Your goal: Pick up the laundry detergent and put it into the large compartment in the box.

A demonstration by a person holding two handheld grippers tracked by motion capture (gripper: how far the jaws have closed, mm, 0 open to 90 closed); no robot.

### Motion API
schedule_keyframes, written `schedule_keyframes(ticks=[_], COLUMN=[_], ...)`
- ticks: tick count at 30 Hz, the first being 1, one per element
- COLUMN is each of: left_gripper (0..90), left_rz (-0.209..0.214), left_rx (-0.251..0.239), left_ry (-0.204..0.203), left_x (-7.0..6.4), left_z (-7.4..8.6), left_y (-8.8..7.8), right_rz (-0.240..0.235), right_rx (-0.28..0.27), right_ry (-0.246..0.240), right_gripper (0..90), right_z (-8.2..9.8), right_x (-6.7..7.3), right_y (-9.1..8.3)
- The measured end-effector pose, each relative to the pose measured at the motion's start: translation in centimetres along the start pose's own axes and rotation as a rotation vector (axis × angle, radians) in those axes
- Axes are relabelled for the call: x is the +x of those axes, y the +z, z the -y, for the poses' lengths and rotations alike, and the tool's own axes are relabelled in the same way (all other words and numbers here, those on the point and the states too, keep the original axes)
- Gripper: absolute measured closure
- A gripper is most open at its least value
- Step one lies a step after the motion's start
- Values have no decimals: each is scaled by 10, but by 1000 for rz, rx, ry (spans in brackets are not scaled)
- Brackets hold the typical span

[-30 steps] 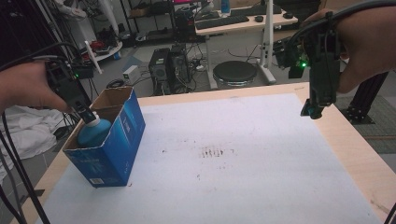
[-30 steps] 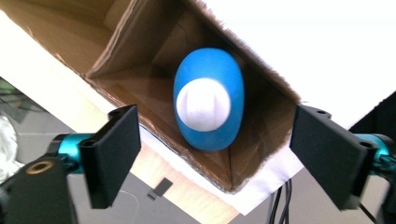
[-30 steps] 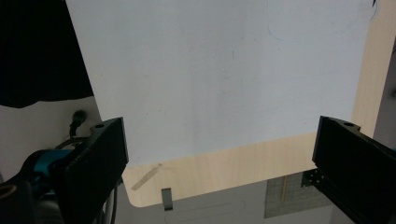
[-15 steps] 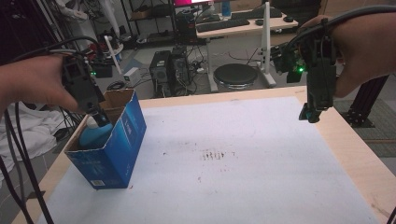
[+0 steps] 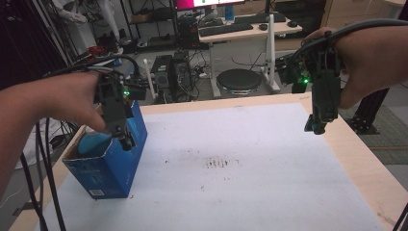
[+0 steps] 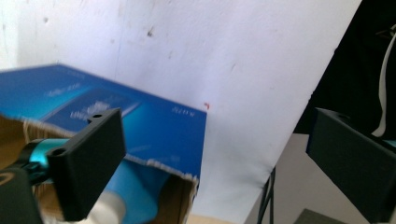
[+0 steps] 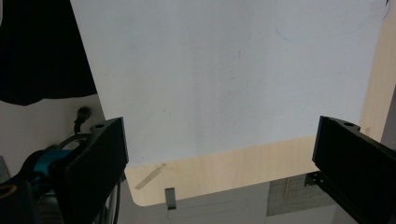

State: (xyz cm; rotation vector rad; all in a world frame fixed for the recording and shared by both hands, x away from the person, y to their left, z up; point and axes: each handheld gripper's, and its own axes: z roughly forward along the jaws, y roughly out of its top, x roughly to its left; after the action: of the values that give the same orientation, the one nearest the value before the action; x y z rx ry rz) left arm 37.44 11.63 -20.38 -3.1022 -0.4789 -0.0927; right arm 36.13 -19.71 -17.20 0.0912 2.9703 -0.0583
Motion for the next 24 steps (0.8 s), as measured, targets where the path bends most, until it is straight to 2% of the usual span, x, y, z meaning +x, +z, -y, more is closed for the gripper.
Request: schedule_keyframes(ticks=[2,9,13,18,24], left_gripper=[16,16,17,17,17], left_rz=[6,32,7,6,-9], left_rx=[-3,16,22,18,9], left_ry=[23,96,158,192,205], left_x=[-4,-15,-22,-30,-33], left_z=[-6,-24,-31,-37,-42], left_y=[5,25,33,38,37], right_rz=[-4,-6,-5,-11,-8], right_rx=[0,5,7,3,10], right_ry=[0,-11,-12,-11,-19], right_gripper=[24,24,24,24,24], right_z=[-1,-6,-7,-9,-12], right_x=[0,1,2,5,9], right_y=[1,3,3,4,1])
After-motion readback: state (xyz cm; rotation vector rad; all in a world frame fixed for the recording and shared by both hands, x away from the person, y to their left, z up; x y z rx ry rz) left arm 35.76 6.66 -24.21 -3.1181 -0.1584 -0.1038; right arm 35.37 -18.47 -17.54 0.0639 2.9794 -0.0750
